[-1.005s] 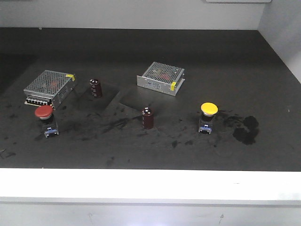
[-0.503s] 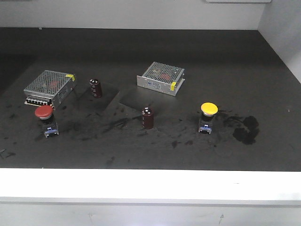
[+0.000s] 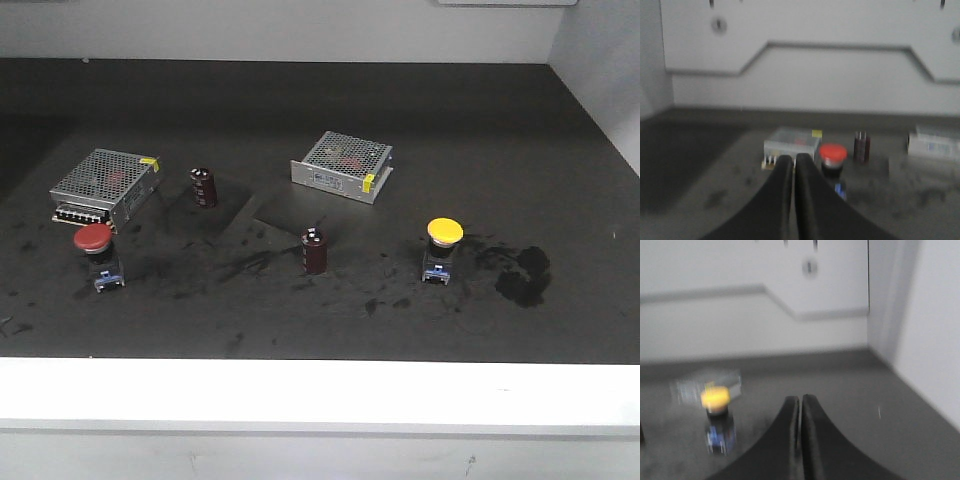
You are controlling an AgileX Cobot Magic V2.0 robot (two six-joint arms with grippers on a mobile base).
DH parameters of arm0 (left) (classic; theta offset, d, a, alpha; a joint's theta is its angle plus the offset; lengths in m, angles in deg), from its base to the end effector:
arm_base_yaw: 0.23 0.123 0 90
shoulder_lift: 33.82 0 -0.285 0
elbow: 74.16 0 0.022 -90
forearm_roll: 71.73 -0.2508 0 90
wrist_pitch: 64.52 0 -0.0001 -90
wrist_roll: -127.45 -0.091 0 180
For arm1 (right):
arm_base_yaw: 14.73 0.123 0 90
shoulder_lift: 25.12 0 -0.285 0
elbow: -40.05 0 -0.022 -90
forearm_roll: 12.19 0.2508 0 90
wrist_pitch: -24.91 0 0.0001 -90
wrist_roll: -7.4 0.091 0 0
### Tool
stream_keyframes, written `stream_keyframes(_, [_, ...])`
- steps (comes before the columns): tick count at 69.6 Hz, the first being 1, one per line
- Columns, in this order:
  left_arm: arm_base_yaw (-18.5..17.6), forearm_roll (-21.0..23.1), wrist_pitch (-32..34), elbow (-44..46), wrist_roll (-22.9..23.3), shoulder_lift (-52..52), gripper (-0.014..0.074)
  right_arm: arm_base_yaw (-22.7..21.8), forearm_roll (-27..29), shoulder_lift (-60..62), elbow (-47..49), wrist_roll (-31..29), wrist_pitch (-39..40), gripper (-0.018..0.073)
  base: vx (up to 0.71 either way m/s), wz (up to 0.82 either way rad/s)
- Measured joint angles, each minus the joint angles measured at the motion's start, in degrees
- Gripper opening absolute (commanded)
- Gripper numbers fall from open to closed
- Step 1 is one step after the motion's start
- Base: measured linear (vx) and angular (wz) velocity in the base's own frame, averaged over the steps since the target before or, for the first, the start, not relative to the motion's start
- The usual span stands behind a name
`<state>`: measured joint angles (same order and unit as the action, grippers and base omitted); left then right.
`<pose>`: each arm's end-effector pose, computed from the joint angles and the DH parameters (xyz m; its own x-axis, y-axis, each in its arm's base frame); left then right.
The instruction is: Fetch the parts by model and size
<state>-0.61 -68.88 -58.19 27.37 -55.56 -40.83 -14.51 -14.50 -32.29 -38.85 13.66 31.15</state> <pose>0.0548 0.0001 0.2165 0.1881 0.0018 -0.9821 0.0007 1.0000 0.0020 0.0555 0.0006 0.2137 0.1755 0.0698 -0.9820 -0.0203 0.9975 0.0673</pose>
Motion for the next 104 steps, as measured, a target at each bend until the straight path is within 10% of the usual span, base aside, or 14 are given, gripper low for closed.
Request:
stream_keyframes(46, [0.0, 0.0, -11.92, 47.67, 0.05, -21.44, -0.0006, 0.0, 0.65, -18.93, 42.57, 0.24, -13.53, -0.0008, 0.0, 0.0])
stream_keyframes(65, [0.0, 0.0, -14.81, 51.46, 0.05, -33.54, 0.008, 0.0, 0.71, -31.5, 46.03, 0.24, -16.24, 0.0039, 0.0, 0.0])
stream_keyframes(104, [0.0, 0.0, -37.3, 51.46, 0.05, -43.65, 0.0676, 0.0, 3.85, -42.68, 46.03, 0.24, -25.69, 0.0725, 0.0, 0.0])
